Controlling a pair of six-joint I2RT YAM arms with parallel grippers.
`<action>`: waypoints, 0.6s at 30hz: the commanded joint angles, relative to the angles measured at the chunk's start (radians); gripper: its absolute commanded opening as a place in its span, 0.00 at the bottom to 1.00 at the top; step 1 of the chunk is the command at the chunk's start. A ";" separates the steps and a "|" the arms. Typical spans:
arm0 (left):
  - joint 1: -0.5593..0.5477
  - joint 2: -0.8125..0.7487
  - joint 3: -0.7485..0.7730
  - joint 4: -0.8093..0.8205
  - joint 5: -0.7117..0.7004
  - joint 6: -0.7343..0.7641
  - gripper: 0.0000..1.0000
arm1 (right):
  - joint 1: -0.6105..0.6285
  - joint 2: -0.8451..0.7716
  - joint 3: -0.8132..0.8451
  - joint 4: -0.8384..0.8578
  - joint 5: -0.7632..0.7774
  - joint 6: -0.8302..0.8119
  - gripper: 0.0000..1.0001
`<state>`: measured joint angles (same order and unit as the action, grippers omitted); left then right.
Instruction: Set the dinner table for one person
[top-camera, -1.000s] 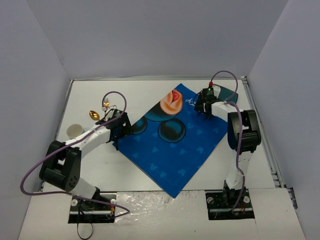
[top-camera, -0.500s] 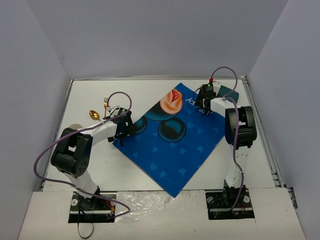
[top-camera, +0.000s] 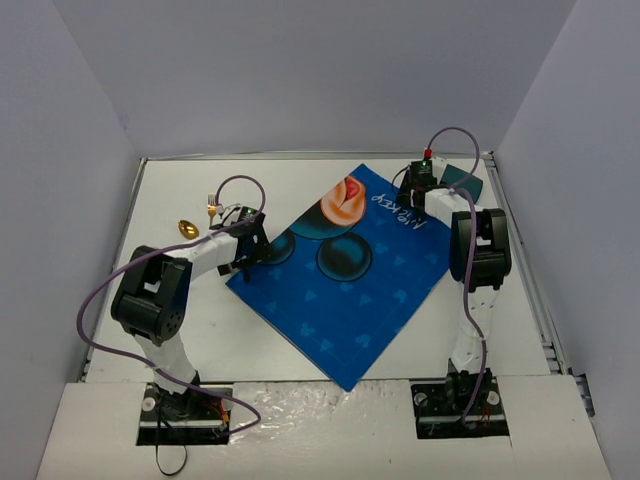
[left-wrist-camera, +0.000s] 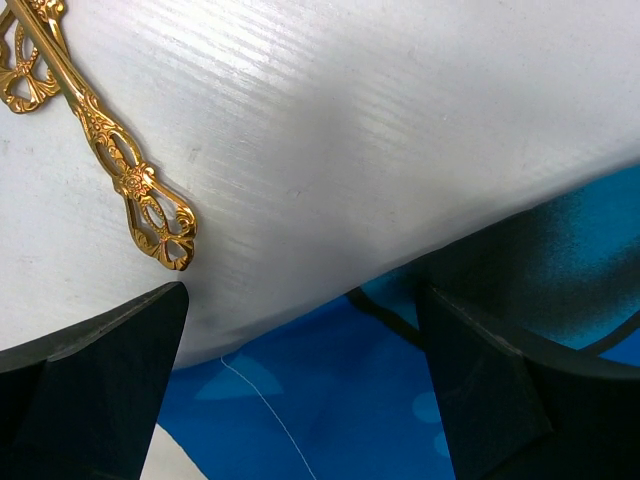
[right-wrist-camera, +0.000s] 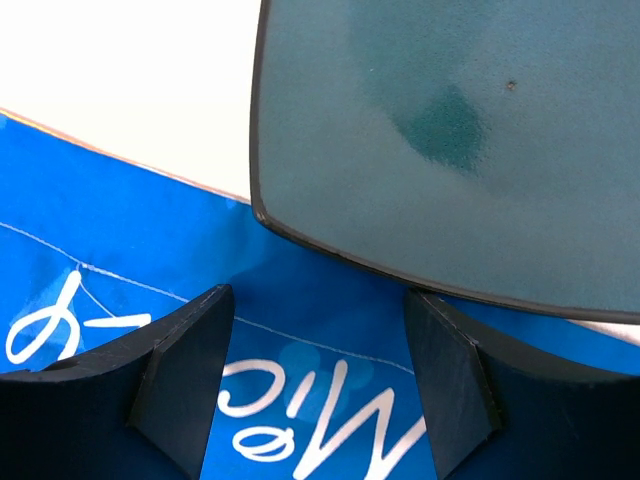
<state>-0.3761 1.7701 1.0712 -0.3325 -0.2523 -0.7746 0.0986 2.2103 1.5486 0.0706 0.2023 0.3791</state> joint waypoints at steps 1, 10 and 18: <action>0.013 0.022 0.018 0.002 0.008 -0.010 0.94 | -0.010 0.053 0.048 -0.049 -0.028 -0.006 0.65; 0.055 0.025 0.049 0.006 0.010 0.035 0.94 | -0.009 0.089 0.112 -0.066 -0.068 -0.004 0.65; 0.055 -0.078 0.133 -0.019 0.010 0.124 0.95 | 0.010 0.004 0.132 -0.066 -0.124 -0.036 0.65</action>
<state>-0.3267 1.7958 1.1208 -0.3389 -0.2318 -0.7205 0.0987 2.2712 1.6565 0.0376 0.1566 0.3619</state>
